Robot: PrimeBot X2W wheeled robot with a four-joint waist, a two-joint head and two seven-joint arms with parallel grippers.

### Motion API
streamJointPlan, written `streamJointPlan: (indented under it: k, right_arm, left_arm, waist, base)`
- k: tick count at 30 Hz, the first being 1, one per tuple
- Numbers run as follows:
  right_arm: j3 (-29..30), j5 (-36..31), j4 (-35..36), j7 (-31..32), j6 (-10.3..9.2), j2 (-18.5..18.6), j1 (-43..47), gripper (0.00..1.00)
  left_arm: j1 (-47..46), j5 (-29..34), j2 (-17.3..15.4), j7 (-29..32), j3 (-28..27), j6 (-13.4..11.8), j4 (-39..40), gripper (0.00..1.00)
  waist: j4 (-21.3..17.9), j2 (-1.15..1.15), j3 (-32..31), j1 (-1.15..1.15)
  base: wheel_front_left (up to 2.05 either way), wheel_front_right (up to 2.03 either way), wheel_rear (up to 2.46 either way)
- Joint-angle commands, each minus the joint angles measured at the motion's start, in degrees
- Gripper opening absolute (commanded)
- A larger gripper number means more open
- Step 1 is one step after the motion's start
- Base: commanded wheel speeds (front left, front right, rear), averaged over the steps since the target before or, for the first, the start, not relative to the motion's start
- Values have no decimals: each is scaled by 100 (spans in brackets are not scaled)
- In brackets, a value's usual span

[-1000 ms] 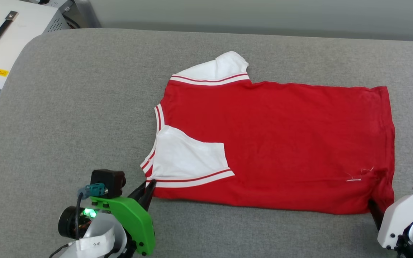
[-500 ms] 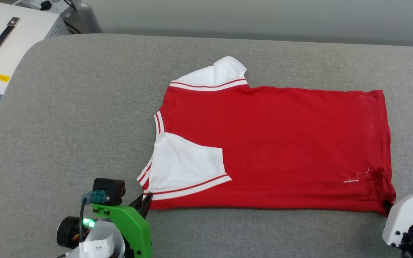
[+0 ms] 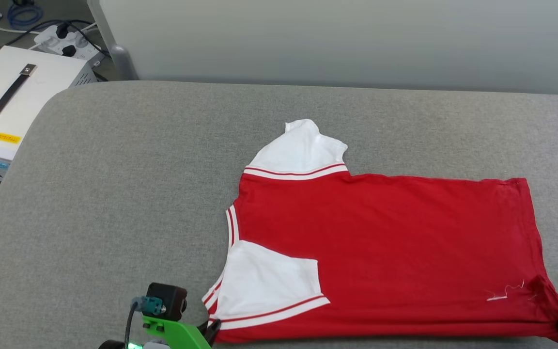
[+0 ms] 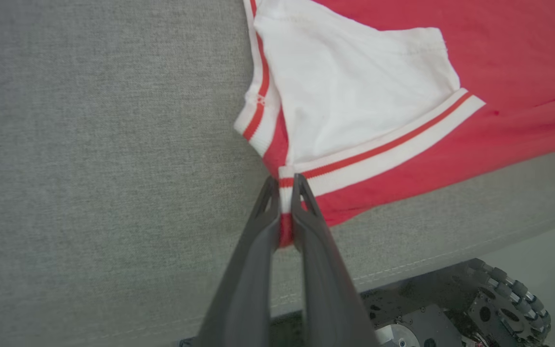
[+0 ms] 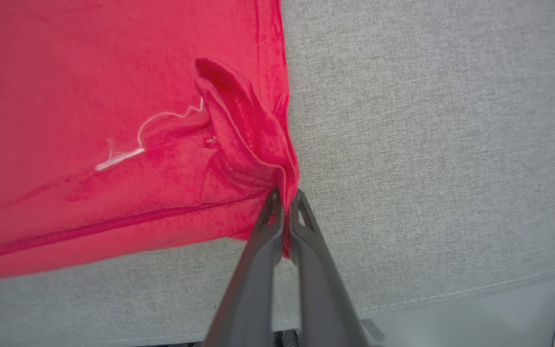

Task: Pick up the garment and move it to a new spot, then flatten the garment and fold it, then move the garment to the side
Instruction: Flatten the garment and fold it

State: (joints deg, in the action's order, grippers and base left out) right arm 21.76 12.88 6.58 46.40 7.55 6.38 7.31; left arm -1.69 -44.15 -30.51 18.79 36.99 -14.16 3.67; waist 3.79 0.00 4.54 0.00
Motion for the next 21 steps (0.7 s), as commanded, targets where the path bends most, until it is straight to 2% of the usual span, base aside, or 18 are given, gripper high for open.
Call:
streamJointPlan:
  k: [1, 9, 10, 11, 12, 13, 21]
  right_arm:
    - [64, 28, 65, 30, -6, 50, 104, 0]
    - [54, -45, -247, -91, -6, 103, 200, 0]
    - [39, -77, -300, -119, -6, 125, 198, 0]
    - [26, -100, -356, -169, -6, 141, 187, 29]
    - [14, -111, -382, -235, -6, 150, 171, 93]
    - [4, -106, -412, -314, -6, 150, 146, 100]
    - [-168, 160, -95, -1031, -6, 245, -43, 100]
  left_arm:
    - [109, -27, -26, 25, 1, -51, -55, 0]
    - [58, -19, 123, 19, 141, 19, -372, 0]
    - [34, -1, 140, -12, 146, 27, -419, 8]
    - [2, 44, 155, -62, 157, 32, -478, 91]
    - [-17, 72, 167, -92, 170, 38, -525, 100]
    - [-42, 110, 182, -144, 177, 39, -578, 100]
    - [-316, 420, 342, -1156, -70, 68, -623, 100]
  waist:
    - [-27, 0, -60, 0]
    - [-52, 0, -39, 0]
    - [-55, 0, -34, 0]
    - [-59, 0, -29, 0]
    - [-63, 0, -27, 0]
    - [-67, 0, -26, 0]
    - [-76, 0, -119, 0]
  base:
    - [0, 0, 0]
    - [0, 0, 0]
    - [0, 0, 0]
    - [0, 0, 0]
    - [0, 0, 0]
    - [0, 0, 0]
    - [0, 0, 0]
